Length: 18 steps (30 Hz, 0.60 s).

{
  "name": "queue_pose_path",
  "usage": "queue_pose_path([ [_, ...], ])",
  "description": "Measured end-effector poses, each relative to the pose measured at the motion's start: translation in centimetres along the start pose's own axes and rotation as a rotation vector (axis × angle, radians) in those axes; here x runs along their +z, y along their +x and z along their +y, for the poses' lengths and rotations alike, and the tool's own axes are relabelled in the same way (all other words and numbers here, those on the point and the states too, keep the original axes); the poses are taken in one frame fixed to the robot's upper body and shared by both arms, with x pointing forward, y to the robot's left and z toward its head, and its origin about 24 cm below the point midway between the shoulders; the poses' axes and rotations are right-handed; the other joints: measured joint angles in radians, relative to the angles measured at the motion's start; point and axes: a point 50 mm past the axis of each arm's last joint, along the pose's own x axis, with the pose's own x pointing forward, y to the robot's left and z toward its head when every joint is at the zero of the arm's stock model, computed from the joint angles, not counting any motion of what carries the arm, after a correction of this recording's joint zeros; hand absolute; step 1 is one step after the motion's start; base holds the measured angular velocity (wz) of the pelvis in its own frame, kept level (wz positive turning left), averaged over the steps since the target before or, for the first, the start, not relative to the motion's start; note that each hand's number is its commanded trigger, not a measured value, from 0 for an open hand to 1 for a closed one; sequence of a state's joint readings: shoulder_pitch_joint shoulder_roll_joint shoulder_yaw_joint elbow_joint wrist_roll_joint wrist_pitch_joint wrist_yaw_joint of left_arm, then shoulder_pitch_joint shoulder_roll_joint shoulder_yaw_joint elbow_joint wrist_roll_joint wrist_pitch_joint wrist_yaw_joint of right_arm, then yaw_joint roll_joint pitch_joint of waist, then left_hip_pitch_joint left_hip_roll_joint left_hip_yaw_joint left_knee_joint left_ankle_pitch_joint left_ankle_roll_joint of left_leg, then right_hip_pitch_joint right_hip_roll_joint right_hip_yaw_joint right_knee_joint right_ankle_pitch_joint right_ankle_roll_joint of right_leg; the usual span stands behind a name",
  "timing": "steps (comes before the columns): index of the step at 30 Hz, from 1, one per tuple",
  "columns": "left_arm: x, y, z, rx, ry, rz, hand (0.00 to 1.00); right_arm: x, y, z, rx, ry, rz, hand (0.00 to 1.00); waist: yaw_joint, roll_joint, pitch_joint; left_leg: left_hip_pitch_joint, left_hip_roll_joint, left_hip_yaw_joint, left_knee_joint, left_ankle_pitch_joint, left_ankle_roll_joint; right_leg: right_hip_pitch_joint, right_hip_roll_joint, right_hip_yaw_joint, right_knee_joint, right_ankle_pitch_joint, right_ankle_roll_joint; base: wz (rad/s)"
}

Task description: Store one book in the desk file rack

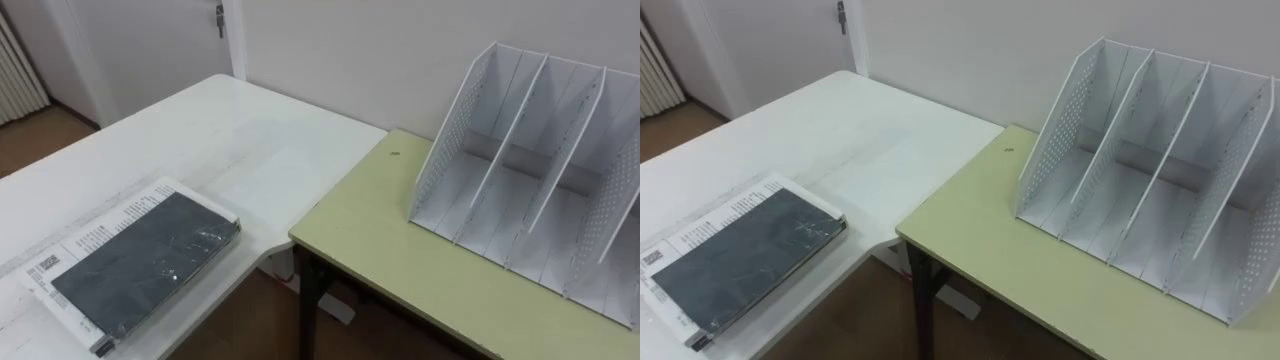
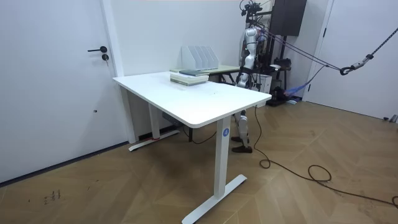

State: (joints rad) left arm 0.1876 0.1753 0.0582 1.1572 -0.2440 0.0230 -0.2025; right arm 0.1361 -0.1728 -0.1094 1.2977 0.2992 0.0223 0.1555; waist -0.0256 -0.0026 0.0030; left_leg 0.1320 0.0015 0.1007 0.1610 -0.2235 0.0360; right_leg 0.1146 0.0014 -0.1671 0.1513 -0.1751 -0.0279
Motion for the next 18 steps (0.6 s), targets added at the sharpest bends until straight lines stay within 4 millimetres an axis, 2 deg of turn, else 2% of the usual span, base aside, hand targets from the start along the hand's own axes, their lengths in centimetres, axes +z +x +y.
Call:
queue_pose_path([
  [18,0.02,0.01,0.05,0.014,0.001,-0.002,0.0,0.41,0.06,0.16,0.002,-0.037,-0.008,0.0,0.003,-0.003,0.0005,0.001,0.0,0.0,0.0,0.0,0.0,-0.004,0.0,0.001,0.001,0.0,0.0,0.0],
])
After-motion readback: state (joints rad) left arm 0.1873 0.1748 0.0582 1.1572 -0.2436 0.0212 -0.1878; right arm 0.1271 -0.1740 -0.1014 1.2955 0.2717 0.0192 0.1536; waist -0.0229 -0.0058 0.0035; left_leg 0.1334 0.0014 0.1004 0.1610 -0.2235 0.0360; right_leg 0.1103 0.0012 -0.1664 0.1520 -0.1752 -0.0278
